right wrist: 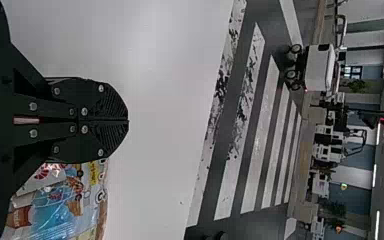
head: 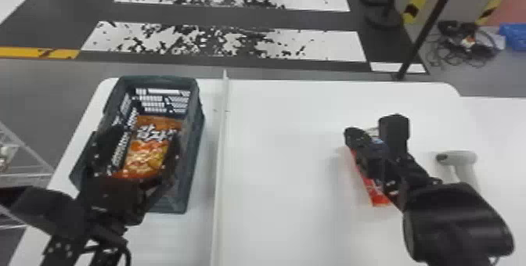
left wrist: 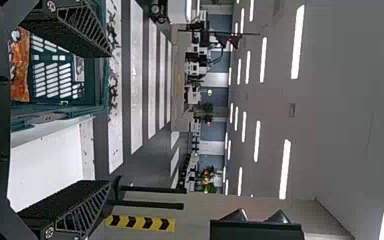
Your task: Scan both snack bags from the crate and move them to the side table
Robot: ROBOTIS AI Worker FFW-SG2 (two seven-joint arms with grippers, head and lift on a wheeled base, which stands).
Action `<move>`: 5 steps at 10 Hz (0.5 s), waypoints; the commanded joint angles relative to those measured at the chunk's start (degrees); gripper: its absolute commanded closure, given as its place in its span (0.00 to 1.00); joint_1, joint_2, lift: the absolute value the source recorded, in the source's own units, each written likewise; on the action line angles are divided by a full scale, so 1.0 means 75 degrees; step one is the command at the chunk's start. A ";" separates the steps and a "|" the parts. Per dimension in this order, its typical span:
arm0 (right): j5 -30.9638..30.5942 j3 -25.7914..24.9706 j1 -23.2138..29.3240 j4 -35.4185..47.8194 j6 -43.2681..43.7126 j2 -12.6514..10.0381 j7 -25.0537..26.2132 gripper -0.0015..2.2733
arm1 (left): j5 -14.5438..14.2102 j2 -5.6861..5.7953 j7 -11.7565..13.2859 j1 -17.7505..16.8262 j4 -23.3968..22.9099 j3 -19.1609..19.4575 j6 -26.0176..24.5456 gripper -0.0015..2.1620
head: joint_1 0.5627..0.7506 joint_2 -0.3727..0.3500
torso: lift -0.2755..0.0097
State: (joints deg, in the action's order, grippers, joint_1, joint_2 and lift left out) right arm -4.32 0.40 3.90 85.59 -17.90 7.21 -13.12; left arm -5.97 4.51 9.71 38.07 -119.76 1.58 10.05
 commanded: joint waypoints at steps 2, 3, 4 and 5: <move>0.0236 -0.0124 0.0147 0.0260 0.0001 0.0000 0.0003 0.97 | 0.0000 -0.0015 0.0006 -0.0014 0.0019 0.0000 0.0001 0.04 | 0.70 0.46 | 0.70; 0.0587 -0.0206 0.0417 0.0963 -0.0069 0.0000 -0.0055 0.97 | 0.0000 -0.0015 0.0006 -0.0026 0.0042 0.0012 0.0001 0.04 | 0.70 0.46 | 0.70; 0.0704 -0.0393 0.0534 0.1408 -0.0233 0.0000 -0.0044 0.97 | 0.0000 -0.0015 0.0006 -0.0037 0.0054 0.0012 0.0001 0.04 | 0.70 0.46 | 0.70; 0.0822 -0.0698 0.0511 0.1525 -0.0374 0.0000 -0.0044 0.97 | 0.0000 -0.0003 0.0006 -0.0037 0.0066 0.0012 0.0001 0.04 | 0.70 0.46 | 0.70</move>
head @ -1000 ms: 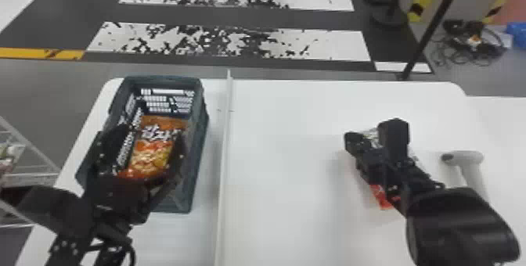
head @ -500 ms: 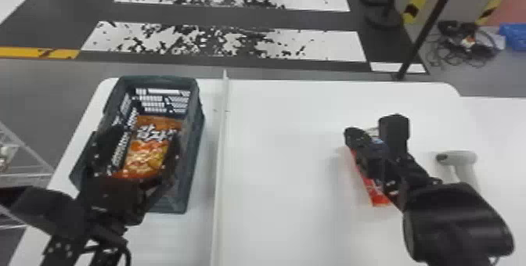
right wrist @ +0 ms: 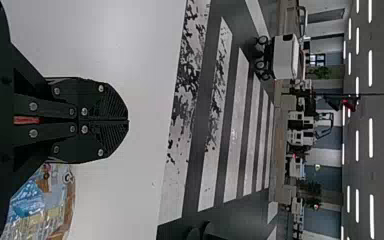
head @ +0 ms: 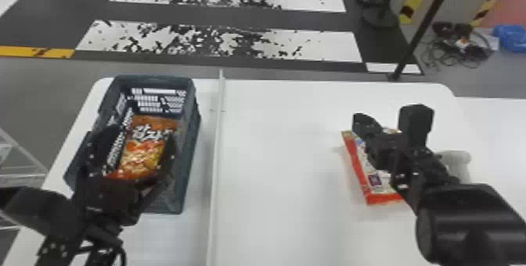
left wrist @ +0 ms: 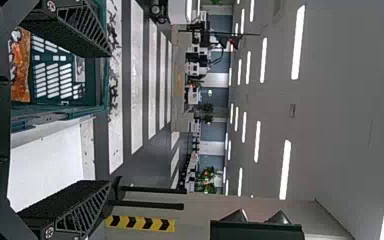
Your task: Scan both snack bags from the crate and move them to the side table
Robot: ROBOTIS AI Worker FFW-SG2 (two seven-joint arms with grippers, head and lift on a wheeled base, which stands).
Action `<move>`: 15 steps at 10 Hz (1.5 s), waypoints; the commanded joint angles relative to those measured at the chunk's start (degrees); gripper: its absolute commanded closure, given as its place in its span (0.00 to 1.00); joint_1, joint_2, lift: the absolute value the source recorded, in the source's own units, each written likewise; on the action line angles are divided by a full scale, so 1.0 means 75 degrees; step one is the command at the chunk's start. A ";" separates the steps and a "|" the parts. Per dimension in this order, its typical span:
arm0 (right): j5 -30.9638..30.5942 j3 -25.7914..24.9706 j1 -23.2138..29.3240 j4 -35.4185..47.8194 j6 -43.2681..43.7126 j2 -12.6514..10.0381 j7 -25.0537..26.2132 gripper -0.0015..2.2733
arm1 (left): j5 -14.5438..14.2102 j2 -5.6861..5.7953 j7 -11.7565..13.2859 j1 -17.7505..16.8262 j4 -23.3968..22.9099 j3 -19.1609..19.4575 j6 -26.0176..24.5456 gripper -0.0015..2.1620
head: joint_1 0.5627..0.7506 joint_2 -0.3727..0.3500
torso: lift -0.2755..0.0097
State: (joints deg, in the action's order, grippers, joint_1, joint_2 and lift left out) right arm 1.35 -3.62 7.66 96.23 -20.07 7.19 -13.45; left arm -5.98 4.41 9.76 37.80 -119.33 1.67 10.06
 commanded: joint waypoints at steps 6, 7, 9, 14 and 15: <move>-0.0052 -0.0771 -0.0600 -0.1897 0.0688 0.0119 0.0118 0.97 | -0.0070 0.0045 0.0012 -0.0083 0.0184 -0.0047 0.0023 0.04 | 0.70 0.32 | 0.70; -0.0063 -0.0783 -0.0600 -0.1991 0.0688 0.0119 0.0118 0.97 | -0.0070 0.0056 0.0012 -0.0048 0.0173 -0.0047 0.0023 0.04 | 0.70 0.31 | 0.70; -0.0098 -0.0771 -0.0600 -0.2213 0.0853 0.0107 0.0153 0.97 | -0.0070 0.0045 0.0012 -0.0048 0.0173 -0.0047 0.0023 0.04 | 0.70 0.30 | 0.70; -0.0134 -0.0724 -0.0588 -0.2167 0.1110 0.0095 0.0223 0.97 | -0.0070 0.0068 0.0012 0.0011 0.0079 -0.0047 0.0023 0.04 | 0.70 0.30 | 0.70; -0.0098 -0.0759 -0.0518 -0.1838 0.0970 0.0095 0.0223 0.97 | -0.0070 0.0068 0.0012 0.0022 0.0067 -0.0035 0.0023 0.04 | 0.70 0.30 | 0.70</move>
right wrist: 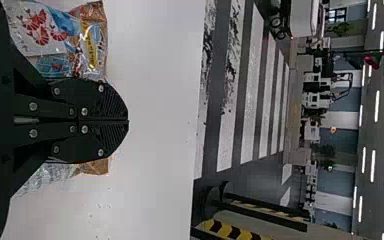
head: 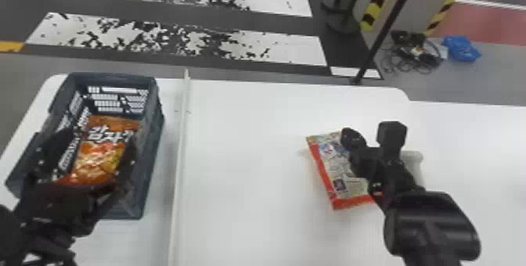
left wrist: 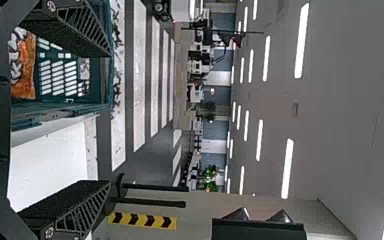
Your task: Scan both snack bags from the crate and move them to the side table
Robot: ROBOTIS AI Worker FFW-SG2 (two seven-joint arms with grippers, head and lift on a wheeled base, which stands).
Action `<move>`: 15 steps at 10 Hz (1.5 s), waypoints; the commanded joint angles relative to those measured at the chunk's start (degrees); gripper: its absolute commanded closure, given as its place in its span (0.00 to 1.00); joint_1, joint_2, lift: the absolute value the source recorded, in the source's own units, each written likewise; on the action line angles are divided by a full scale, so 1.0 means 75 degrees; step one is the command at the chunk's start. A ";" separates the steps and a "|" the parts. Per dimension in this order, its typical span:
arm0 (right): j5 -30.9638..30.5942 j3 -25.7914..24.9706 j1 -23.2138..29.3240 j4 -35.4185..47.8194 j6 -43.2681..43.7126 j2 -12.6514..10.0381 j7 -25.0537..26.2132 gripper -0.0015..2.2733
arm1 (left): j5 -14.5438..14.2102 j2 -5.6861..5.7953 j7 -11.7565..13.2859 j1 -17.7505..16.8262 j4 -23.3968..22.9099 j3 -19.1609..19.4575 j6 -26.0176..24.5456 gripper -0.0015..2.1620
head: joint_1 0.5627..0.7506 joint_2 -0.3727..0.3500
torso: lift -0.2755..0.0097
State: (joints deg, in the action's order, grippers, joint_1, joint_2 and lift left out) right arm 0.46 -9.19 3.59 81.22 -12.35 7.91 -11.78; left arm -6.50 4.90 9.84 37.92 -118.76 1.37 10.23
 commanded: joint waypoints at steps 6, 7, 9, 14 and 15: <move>0.0138 -0.1177 0.1056 0.1229 -0.0668 0.0012 0.0094 0.97 | -0.0024 0.0003 0.0000 0.0007 0.0015 0.0017 0.0000 0.04 | 0.70 0.21 | 0.70; 0.0138 -0.1294 0.1232 0.1229 -0.0551 0.0024 0.0082 0.97 | -0.0035 0.0003 0.0000 -0.0028 0.0026 0.0005 0.0000 0.04 | 0.70 0.17 | 0.70; 0.0115 -0.1435 0.1337 0.1159 -0.0457 0.0071 0.0082 0.97 | -0.0047 0.0003 0.0000 -0.0040 0.0038 -0.0007 0.0000 0.04 | 0.70 0.13 | 0.70; 0.0045 -0.1341 0.1560 0.1171 -0.0528 0.0024 0.0070 0.97 | -0.0211 0.0085 0.0000 -0.0087 0.0097 0.0040 -0.0023 0.04 | 0.70 0.10 | 0.70; 0.0021 -0.1318 0.1572 0.1171 -0.0551 0.0024 0.0070 0.97 | -0.0223 0.0085 0.0000 -0.0099 0.0108 0.0040 -0.0047 0.04 | 0.70 0.11 | 0.70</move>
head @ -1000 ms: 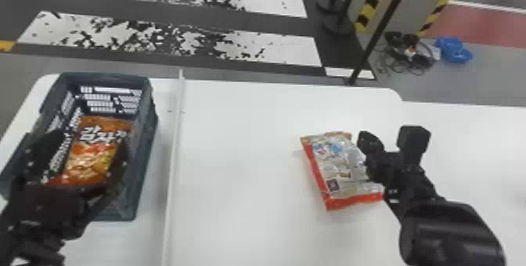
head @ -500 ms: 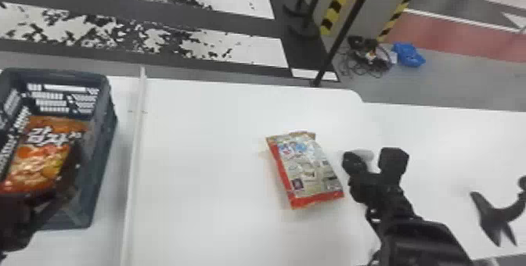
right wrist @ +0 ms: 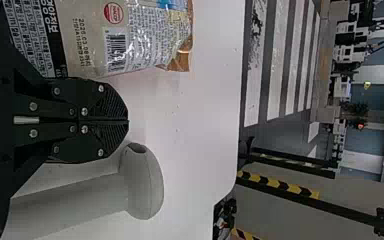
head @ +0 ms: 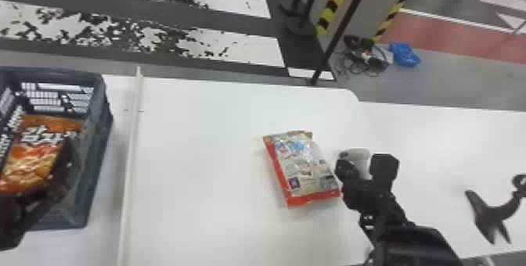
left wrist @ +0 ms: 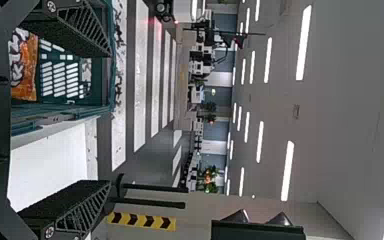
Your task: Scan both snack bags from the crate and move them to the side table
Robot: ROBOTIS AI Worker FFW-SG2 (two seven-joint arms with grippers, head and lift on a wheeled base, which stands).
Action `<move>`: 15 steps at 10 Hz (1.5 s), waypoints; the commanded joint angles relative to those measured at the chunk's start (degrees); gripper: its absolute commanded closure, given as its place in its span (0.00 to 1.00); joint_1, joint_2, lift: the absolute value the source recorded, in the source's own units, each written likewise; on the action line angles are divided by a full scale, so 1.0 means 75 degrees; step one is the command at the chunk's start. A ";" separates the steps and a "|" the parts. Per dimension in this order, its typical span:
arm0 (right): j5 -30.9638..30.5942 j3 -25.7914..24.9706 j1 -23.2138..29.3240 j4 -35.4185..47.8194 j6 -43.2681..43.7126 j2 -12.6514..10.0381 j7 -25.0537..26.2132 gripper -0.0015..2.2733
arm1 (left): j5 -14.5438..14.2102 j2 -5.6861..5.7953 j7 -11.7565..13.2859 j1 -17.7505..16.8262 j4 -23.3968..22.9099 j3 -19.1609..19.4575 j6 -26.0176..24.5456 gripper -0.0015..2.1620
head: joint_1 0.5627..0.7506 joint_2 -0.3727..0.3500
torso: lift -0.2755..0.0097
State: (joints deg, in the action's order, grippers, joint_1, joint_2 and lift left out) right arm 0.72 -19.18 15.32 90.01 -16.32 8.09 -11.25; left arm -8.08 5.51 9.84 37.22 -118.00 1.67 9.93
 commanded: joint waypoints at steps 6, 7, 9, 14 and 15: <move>-0.0013 0.0085 0.0207 0.0092 0.0001 -0.0035 0.0000 0.97 | -0.0036 0.0015 0.0000 -0.0053 0.0031 0.0000 -0.0030 0.04 | 0.70 0.12 | 0.70; -0.0013 0.0074 0.0207 0.0092 0.0024 -0.0035 0.0000 0.97 | -0.0036 0.0004 0.0000 -0.0053 0.0031 0.0000 -0.0030 0.04 | 0.70 0.12 | 0.70; 0.0022 -0.0067 0.0383 0.0608 0.0048 -0.0164 0.0070 0.94 | -0.0036 0.0015 0.0000 -0.0053 0.0031 0.0000 -0.0030 0.04 | 0.70 0.12 | 0.70; -0.0049 -0.0524 0.1332 0.2366 -0.0351 -0.0105 0.0105 0.00 | 0.0011 -0.0043 0.0000 -0.0053 0.0031 -0.0047 -0.0054 0.05 | 0.70 0.11 | 0.70; -0.0189 -0.0665 0.1355 0.2284 -0.0749 0.0070 0.0035 0.00 | 0.0023 -0.0055 0.0000 -0.0041 0.0031 -0.0047 -0.0101 0.05 | 0.70 0.08 | 0.70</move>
State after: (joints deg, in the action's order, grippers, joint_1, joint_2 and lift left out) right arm -0.19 -23.60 25.36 107.45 -20.52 7.94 -11.00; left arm -7.97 5.08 9.84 36.89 -117.77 1.31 9.38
